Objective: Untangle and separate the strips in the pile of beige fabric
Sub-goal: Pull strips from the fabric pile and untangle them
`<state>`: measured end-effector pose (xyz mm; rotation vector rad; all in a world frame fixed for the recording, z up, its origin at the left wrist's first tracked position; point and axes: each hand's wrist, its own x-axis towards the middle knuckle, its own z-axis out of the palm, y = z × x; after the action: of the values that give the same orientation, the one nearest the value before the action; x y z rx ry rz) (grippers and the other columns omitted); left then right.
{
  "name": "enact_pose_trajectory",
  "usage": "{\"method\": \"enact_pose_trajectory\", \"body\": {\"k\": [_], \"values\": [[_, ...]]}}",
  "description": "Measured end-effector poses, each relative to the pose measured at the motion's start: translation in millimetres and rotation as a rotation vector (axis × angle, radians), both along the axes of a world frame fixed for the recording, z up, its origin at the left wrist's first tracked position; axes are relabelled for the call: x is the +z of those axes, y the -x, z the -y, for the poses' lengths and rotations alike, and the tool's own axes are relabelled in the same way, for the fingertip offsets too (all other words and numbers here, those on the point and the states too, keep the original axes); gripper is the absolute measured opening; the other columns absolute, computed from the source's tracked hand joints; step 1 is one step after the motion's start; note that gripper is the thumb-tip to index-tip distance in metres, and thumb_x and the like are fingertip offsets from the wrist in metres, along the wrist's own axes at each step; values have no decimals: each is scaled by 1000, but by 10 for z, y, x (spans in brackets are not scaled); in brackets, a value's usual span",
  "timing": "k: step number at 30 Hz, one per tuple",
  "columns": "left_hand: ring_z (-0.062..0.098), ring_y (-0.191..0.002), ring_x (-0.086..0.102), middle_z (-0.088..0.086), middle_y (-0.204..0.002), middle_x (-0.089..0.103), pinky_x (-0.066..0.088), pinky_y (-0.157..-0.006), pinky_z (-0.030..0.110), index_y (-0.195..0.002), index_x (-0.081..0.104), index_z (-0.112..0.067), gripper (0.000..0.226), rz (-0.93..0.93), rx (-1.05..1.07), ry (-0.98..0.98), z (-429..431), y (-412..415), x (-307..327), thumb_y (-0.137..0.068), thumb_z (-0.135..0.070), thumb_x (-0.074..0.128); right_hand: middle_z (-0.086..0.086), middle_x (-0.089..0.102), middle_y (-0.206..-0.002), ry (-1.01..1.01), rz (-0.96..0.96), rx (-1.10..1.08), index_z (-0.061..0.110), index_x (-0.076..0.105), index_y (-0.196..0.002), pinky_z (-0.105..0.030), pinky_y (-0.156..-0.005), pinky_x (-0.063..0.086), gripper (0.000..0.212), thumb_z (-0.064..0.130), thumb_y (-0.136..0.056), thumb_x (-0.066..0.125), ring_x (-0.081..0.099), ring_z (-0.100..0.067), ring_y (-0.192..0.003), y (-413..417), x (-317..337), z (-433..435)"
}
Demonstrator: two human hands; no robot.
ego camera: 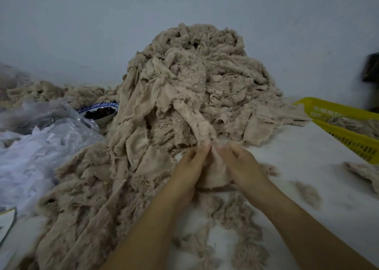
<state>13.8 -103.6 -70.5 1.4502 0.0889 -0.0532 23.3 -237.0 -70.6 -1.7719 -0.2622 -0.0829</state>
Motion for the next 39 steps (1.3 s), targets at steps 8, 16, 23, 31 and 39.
{"method": "enact_pose_trajectory", "body": {"k": [8,16,23,31,39], "values": [[15,-62,64,2,-74,67,52,-52,20,-86,65,-15,17,-88,581,495,-399,-142,40,-97,-15,52,14,30,-55,206,113,373,30,29,-61,-13,-47,26,47,33,-103,49,26,-3,-48,85,-44,-35],[10,-44,44,6,-67,48,37,-40,14,-79,63,-10,44,51,584,1156,-792,-140,128,-101,2,28,8,31,-56,77,7,101,25,32,-62,-17,-45,26,44,25,-101,53,29,-7,-49,43,-14,68],[19,-97,69,11,-100,69,56,-87,24,-112,63,2,30,303,644,1264,-1085,-45,191,-103,-6,35,1,29,-67,-170,-103,-395,18,30,-75,-30,-53,26,35,32,-100,52,30,-8,-52,-116,-66,263],[-10,-98,55,-15,-116,59,42,-77,4,-115,62,-32,19,442,410,-464,-130,-17,45,-99,-37,53,18,37,-55,-204,-48,-151,23,41,-82,-18,-41,31,21,19,-95,56,32,-1,-45,-40,-41,72],[34,-107,68,22,-116,69,55,-93,46,-122,64,-3,32,-136,171,422,-131,-45,26,-100,-25,56,8,48,-64,119,-48,257,21,45,-72,-22,-57,39,28,33,-97,51,46,-9,-59,95,-57,-24]]}}
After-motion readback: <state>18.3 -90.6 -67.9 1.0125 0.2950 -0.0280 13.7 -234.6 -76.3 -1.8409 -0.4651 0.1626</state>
